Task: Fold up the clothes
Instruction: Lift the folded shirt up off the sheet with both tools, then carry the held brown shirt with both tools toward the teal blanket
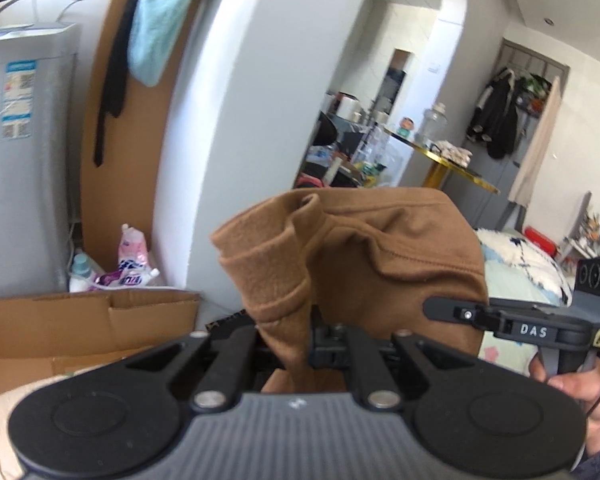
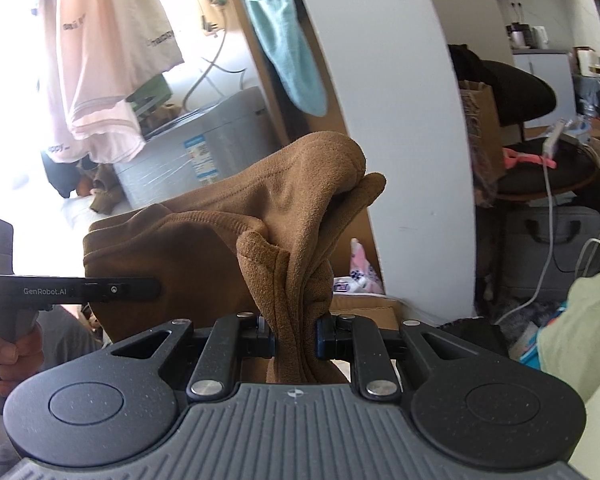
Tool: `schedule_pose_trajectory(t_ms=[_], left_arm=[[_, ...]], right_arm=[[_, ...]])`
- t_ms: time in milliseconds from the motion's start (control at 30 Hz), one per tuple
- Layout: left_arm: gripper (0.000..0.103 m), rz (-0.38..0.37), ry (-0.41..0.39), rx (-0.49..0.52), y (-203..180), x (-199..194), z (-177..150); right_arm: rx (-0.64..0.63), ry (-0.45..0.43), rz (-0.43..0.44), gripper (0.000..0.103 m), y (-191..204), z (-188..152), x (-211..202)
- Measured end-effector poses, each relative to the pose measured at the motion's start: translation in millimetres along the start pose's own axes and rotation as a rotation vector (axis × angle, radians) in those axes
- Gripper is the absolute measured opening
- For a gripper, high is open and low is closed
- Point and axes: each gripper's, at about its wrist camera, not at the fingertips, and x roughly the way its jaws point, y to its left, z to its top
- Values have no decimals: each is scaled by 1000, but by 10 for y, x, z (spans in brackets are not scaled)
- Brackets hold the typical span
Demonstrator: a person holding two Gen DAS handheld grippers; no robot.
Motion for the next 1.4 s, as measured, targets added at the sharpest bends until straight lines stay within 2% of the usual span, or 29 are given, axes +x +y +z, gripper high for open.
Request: schedule_pose_trajectory(t_ms=[400, 867, 1067, 1400], left_arm=[[6, -71, 28, 21, -46, 621, -63], [6, -129, 96, 79, 102, 1553, -369], [6, -193, 132, 108, 214, 1971, -438], [6, -292, 146, 70, 407, 2545, -663]], right_arm=[[0, 6, -127, 17, -344, -174, 126], [37, 38, -259, 17, -920, -565, 766], [36, 48, -315, 17, -1213, -649, 1029], [71, 51, -407, 17, -1649, -836, 1387]])
